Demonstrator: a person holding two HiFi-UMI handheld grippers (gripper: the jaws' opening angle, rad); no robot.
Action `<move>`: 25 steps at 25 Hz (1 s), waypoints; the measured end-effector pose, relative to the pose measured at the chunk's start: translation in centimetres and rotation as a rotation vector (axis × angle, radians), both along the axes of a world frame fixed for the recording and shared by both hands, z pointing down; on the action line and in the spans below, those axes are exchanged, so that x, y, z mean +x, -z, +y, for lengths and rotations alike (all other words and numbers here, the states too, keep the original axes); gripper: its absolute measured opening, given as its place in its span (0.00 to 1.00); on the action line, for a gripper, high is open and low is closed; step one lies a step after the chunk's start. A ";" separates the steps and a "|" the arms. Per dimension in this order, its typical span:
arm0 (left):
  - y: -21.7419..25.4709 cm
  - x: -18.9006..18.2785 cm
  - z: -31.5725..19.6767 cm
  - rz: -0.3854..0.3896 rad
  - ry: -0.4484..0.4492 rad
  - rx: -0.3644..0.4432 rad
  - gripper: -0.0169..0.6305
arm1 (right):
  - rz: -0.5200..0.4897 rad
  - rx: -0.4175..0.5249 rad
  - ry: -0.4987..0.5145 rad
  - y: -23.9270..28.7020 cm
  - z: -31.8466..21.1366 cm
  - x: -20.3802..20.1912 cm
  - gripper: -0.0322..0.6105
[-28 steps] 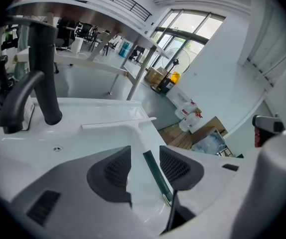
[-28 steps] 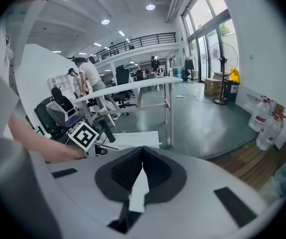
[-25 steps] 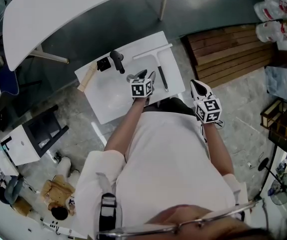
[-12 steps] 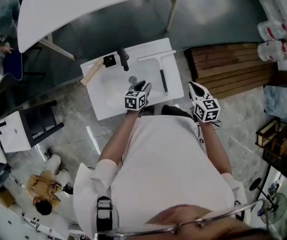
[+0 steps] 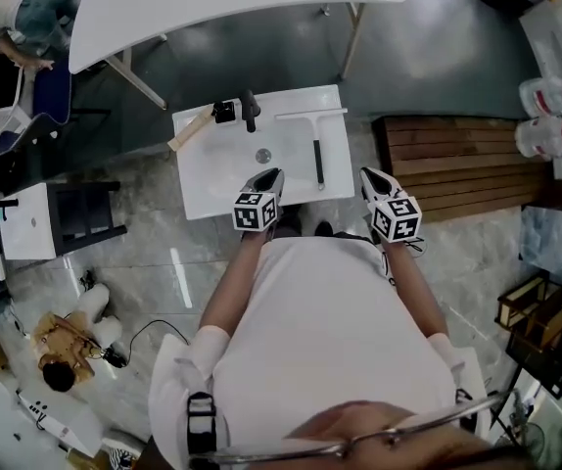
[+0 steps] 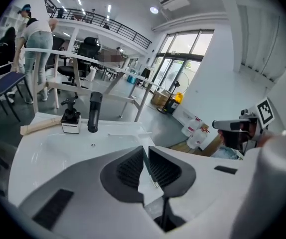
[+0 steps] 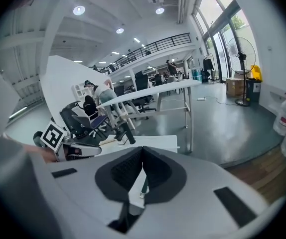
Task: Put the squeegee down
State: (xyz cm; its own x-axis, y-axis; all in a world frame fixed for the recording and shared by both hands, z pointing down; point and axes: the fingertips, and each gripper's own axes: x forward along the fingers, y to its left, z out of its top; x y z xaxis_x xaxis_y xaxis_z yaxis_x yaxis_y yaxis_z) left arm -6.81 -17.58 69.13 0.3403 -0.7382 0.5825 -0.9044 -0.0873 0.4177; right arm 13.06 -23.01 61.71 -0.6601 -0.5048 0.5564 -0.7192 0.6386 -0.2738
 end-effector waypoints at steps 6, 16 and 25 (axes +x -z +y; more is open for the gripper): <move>2.3 1.5 2.9 -0.076 0.046 0.046 0.04 | -0.037 0.002 0.026 0.3 2.7 2.5 0.06; 4.8 3.4 8.4 -0.049 0.196 0.063 0.03 | -0.083 -0.011 0.121 0.1 6.3 5.3 0.06; 5.9 2.5 14.2 -0.034 0.294 0.076 0.03 | -0.086 -0.007 0.217 -0.9 8.7 4.0 0.06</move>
